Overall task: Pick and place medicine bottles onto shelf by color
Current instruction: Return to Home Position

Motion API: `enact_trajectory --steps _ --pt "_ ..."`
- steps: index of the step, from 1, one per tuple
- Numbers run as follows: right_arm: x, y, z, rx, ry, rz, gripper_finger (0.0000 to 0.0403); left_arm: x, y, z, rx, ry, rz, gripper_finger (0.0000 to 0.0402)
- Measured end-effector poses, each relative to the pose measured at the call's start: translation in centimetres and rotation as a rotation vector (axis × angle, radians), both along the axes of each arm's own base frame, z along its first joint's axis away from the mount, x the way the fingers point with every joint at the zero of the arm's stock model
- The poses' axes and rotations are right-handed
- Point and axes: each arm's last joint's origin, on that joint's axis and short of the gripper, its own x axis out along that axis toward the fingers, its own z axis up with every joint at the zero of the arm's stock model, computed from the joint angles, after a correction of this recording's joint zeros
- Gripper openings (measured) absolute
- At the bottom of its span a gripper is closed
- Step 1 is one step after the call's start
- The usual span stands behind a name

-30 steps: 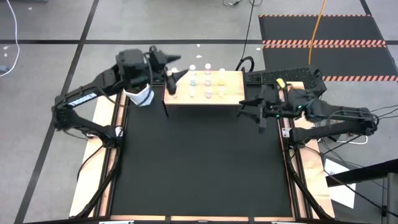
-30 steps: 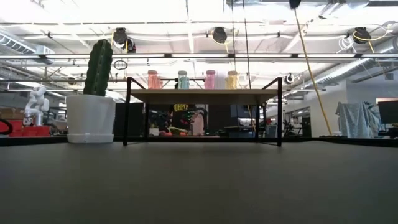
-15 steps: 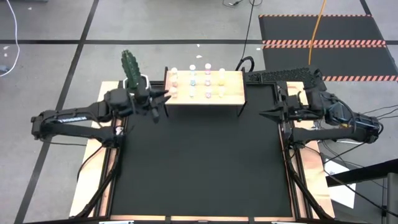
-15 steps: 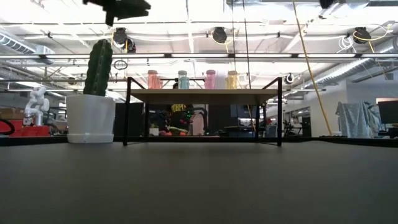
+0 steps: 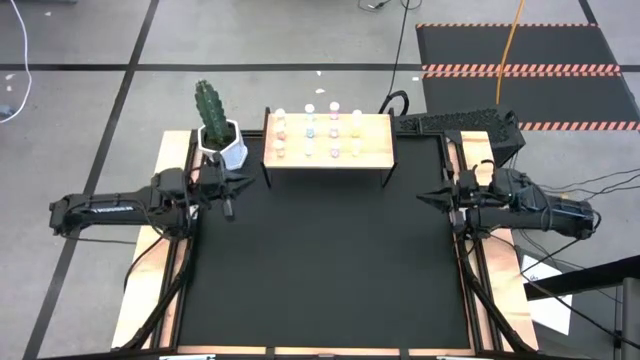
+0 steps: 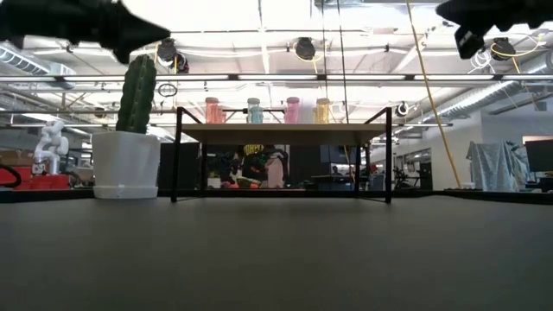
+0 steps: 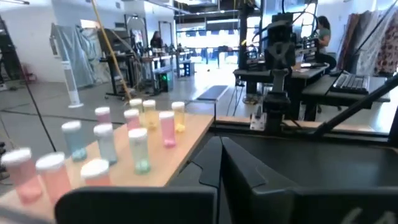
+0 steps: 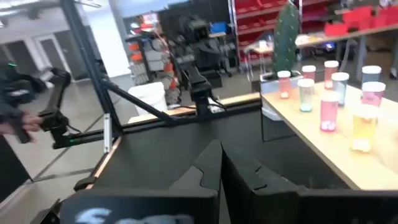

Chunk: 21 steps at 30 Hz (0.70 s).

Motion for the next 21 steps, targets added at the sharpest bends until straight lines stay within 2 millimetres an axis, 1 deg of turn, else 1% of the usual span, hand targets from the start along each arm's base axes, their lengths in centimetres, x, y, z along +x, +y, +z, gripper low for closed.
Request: enact_trajectory --steps 2,5,10,15,17,21 --pt "-0.4 0.1 -0.7 -0.008 -0.018 0.015 0.0001 -0.7 -0.1 -1.5 0.003 -0.008 0.001 0.0012" --pt "-1.1 0.1 -1.9 -0.017 -0.022 0.015 0.0001 -1.5 -0.2 -2.9 0.009 -0.044 0.005 0.0003" --pt "-2.0 0.2 -2.8 -0.125 -0.046 0.015 0.0000 -2.5 -0.3 -4.5 -0.008 -0.099 0.002 0.0015" --pt "-1.7 0.2 -3.0 -0.127 -0.049 0.019 0.0000 -3.0 -0.4 -5.8 -0.010 -0.123 -0.001 0.0005" --pt "-1.3 0.2 -3.8 -0.117 -0.037 0.020 0.0000 -3.2 -0.4 -6.4 -0.013 -0.125 -0.001 0.0004" --pt "-0.2 0.1 -5.5 -0.085 -0.083 0.025 0.0000 -3.3 -0.5 -7.0 -0.026 -0.136 -0.011 0.0016"
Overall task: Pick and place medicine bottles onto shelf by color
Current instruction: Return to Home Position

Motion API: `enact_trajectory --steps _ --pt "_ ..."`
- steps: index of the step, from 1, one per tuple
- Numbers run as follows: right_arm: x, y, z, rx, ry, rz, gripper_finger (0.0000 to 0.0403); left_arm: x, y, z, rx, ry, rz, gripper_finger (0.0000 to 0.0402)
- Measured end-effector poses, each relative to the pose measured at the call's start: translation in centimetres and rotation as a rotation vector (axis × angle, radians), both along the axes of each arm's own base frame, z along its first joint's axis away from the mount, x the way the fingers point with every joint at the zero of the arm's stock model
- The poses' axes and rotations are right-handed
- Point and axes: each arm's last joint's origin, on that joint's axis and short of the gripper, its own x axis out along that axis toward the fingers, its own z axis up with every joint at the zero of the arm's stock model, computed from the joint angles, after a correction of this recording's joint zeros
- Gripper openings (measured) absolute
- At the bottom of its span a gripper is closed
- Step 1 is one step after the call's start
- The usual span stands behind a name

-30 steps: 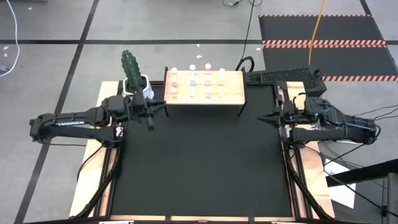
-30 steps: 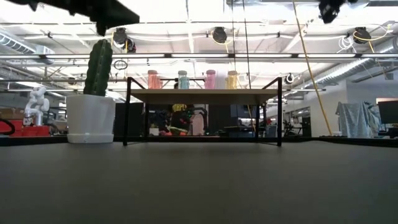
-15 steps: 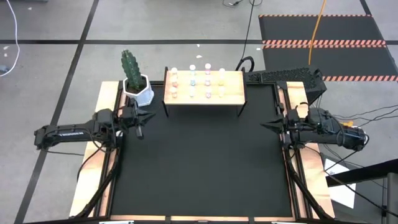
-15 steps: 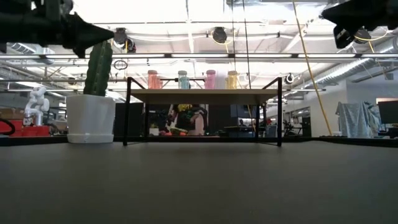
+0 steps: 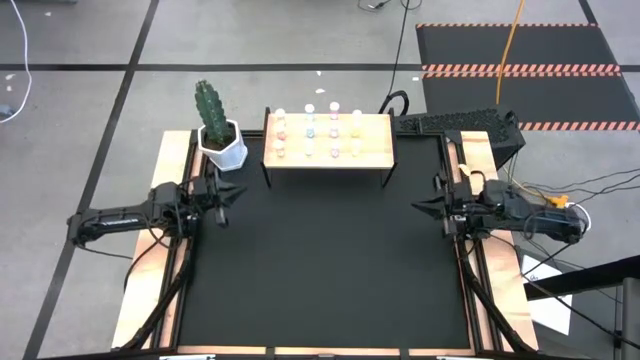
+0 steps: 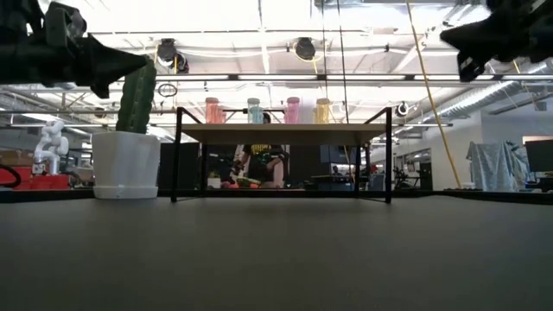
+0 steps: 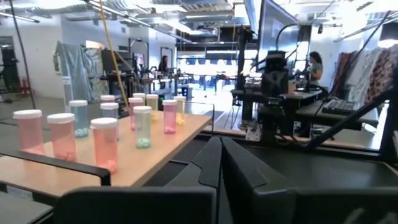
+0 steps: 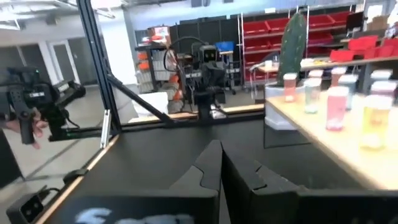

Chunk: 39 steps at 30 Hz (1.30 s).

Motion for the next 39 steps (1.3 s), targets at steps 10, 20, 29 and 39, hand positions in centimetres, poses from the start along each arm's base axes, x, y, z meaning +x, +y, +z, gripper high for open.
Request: enact_trajectory --steps 10,20,29,39 --pt "1.4 -0.1 -2.9 0.136 -0.174 0.038 0.0000 0.1 -0.2 -0.8 -0.028 0.063 -0.072 0.0007" --pt "1.7 0.4 -4.5 0.204 0.011 0.148 0.0000 0.2 -0.4 -2.4 -0.096 0.226 -0.150 0.0003" --pt "1.8 0.3 -4.7 0.197 0.020 0.097 0.0000 0.4 -0.5 -2.7 -0.082 0.265 -0.159 0.0020" --pt "1.8 0.3 -4.7 0.198 0.021 0.097 0.0000 0.8 -0.5 -3.3 -0.203 0.309 -0.166 0.0021"
